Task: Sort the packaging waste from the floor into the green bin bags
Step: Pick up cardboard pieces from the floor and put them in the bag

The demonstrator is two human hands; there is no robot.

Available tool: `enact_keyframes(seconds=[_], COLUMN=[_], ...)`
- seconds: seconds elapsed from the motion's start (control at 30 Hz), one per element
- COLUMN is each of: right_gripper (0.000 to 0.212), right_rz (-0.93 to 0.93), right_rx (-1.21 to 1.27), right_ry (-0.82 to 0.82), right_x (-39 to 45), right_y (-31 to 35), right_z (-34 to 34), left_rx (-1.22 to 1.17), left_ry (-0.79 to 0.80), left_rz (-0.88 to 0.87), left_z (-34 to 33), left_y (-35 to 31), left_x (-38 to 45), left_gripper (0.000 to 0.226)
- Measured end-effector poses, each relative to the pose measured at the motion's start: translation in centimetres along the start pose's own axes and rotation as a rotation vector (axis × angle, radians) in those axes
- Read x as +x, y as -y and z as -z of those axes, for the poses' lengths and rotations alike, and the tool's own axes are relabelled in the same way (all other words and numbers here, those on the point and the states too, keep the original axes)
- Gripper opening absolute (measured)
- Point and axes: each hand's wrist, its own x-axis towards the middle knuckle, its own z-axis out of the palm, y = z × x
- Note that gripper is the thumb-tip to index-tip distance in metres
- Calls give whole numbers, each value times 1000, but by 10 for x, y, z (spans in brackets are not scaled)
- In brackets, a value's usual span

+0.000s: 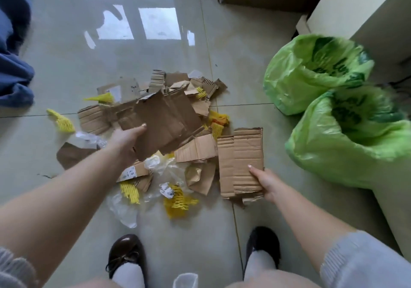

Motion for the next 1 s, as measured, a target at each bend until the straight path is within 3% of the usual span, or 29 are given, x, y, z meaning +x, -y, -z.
enact_keyframes(seconds=[0.1,0.17,0.4,0.6,0.7,0.83,1.0], right_gripper=[32,22,22,33,26,11,9], right_rz=[22,20,42,38,7,69,255], right_rx=[12,9,-43,167,264,342,470], right_ry=[-28,-50,-66,-26,48,79,-16], right_x=[27,35,53,41,24,-9,-67], right_y=[-20,-22,-17,-6,3,19,55], right_z=[-4,-8,-14,-15,-8,8,51], left_rx=[-42,-55,-51,-43,-59,-127,-110], left_ry=[81,118,-26,-134,-131,-22,183], left_rz=[194,272,300,198,113,20,-212], left_z=[-17,-30,-62,-64,-65,-75,-117], left_y=[39,58,104,102,83,40,-20], left_x=[10,18,50,62,52,15,-51], left_gripper=[32,28,36,44,40,32,34])
